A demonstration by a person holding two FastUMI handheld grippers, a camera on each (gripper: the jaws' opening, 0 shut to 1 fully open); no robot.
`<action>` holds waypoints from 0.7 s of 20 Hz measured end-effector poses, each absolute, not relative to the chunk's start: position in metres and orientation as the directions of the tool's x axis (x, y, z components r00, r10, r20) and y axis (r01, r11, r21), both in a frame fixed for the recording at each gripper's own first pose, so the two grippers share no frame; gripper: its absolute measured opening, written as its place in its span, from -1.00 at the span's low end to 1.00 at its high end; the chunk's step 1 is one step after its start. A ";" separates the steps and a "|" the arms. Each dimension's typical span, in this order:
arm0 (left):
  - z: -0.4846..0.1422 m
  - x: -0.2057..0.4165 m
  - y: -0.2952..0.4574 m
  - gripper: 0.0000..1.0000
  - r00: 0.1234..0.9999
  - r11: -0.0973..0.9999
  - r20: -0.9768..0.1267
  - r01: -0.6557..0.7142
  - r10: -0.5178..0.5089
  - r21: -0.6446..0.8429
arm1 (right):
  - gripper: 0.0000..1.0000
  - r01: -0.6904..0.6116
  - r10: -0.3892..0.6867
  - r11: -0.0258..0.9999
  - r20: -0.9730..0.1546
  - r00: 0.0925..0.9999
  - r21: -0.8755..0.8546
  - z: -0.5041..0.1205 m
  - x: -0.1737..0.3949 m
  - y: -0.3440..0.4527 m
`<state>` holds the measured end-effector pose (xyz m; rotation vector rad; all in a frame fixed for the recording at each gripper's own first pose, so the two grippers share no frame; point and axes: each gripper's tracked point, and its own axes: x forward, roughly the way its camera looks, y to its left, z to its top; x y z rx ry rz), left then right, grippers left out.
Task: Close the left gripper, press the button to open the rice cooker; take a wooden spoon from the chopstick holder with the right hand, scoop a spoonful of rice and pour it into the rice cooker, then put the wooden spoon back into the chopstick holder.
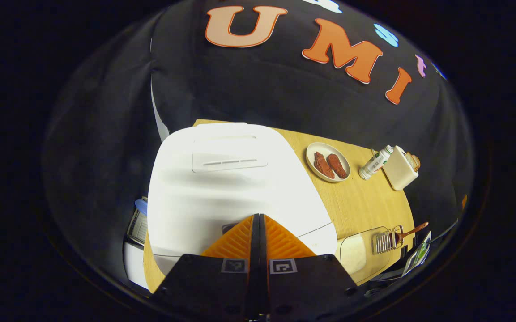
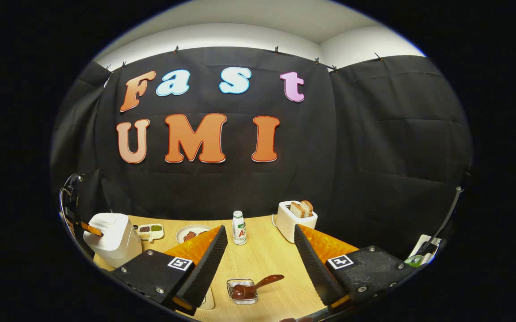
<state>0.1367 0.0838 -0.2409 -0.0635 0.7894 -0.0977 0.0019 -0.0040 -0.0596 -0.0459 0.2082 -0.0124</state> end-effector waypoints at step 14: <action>-0.042 0.131 0.070 -0.92 0.975 0.999 -0.223 0.018 -0.010 0.034 | 0.87 -0.013 0.009 1.000 -0.149 0.989 -0.024 -0.046 0.008 0.010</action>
